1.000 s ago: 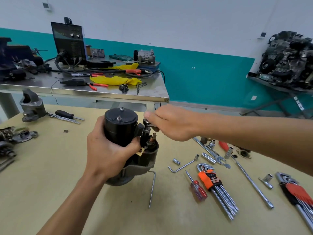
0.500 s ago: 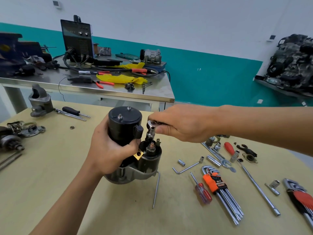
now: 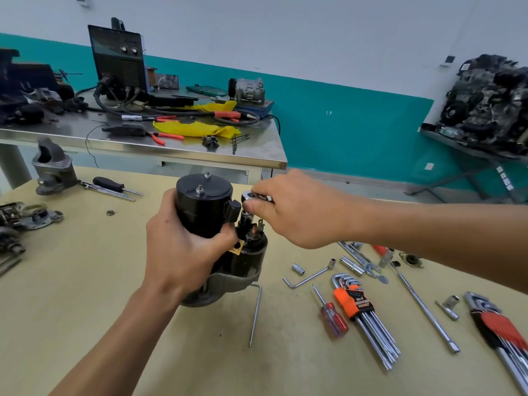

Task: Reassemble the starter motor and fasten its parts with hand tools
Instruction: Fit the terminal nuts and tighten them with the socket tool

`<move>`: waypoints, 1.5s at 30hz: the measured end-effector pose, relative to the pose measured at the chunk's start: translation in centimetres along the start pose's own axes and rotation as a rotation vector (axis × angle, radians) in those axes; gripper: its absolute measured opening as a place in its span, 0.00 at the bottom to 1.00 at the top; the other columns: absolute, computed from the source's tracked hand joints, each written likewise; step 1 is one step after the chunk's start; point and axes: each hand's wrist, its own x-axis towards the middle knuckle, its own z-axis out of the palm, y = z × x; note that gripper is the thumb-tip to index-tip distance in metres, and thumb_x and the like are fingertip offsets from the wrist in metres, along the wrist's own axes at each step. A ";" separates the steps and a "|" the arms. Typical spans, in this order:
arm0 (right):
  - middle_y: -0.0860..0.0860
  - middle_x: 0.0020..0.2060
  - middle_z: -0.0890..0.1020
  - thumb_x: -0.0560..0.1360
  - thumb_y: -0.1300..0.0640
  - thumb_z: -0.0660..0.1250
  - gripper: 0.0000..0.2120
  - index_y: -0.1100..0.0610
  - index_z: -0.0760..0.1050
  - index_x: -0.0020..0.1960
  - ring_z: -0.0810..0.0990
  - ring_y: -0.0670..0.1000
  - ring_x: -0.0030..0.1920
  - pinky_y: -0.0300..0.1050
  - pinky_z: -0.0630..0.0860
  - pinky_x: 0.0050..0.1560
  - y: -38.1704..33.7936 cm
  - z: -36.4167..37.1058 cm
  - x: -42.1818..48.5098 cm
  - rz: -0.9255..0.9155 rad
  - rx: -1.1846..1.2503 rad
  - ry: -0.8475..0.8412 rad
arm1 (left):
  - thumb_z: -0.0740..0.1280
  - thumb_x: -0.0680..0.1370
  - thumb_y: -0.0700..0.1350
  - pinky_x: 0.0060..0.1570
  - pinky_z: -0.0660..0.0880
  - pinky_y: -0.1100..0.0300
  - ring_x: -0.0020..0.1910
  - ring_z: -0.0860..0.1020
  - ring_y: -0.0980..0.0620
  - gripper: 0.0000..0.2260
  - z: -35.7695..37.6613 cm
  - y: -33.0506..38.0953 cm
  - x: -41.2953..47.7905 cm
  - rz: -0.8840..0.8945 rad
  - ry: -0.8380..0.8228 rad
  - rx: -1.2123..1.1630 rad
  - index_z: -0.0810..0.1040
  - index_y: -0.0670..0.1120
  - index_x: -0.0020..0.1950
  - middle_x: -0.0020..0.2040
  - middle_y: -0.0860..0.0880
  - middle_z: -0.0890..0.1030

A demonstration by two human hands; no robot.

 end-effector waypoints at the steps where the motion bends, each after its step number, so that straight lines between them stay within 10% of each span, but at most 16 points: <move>1: 0.50 0.32 0.73 0.84 0.46 0.54 0.18 0.54 0.72 0.41 0.69 0.47 0.33 0.47 0.61 0.33 0.0 0.2 -0.1 0.003 -0.002 0.019 | 0.71 0.59 0.57 0.38 0.70 0.79 0.43 0.79 0.68 0.25 0.1 0.1 0.0 0.002 0.000 0.007 0.73 0.56 0.55 0.45 0.70 0.80; 9: 0.43 0.33 0.73 0.84 0.47 0.56 0.14 0.53 0.76 0.57 0.71 0.40 0.33 0.33 0.66 0.35 1.9 -1.3 -0.8 -0.152 0.110 0.020 | 0.74 0.59 0.55 0.40 0.71 0.78 0.44 0.80 0.66 0.23 -0.2 0.4 0.2 0.040 -0.069 -0.032 0.74 0.63 0.53 0.46 0.67 0.81; 13: 0.44 0.32 0.70 0.83 0.48 0.56 0.10 0.46 0.74 0.48 0.67 0.42 0.31 0.33 0.66 0.35 3.4 -2.8 -0.8 -0.192 0.331 0.095 | 0.74 0.59 0.56 0.40 0.72 0.76 0.44 0.80 0.66 0.25 0.0 0.3 0.2 0.044 -0.088 -0.028 0.76 0.56 0.55 0.47 0.65 0.81; 25: 0.50 0.30 0.76 0.83 0.49 0.59 0.17 0.56 0.83 0.47 0.66 0.47 0.27 0.39 0.63 0.29 14.0 9.8 -1.2 0.571 0.542 -0.096 | 0.75 0.58 0.56 0.43 0.75 0.72 0.46 0.81 0.63 0.27 0.7 0.4 -0.3 0.030 -0.143 0.012 0.74 0.57 0.56 0.46 0.63 0.82; 36: 0.52 0.28 0.75 0.79 0.49 0.65 0.21 0.68 0.81 0.47 0.68 0.49 0.28 0.40 0.64 0.30 15.7 11.9 -0.4 0.650 0.551 0.017 | 0.71 0.57 0.62 0.44 0.77 0.56 0.44 0.77 0.54 0.31 2.7 -0.5 -2.7 0.200 -0.344 0.362 0.68 0.59 0.58 0.48 0.58 0.78; 45: 0.43 0.18 0.62 0.77 0.37 0.64 0.27 0.54 0.62 0.30 0.63 0.46 0.21 0.44 0.57 0.30 15.9 8.8 -3.6 0.711 0.537 0.189 | 0.70 0.57 0.64 0.44 0.76 0.55 0.44 0.76 0.53 0.32 3.2 -1.0 -1.2 0.170 -0.445 0.463 0.67 0.60 0.59 0.47 0.59 0.79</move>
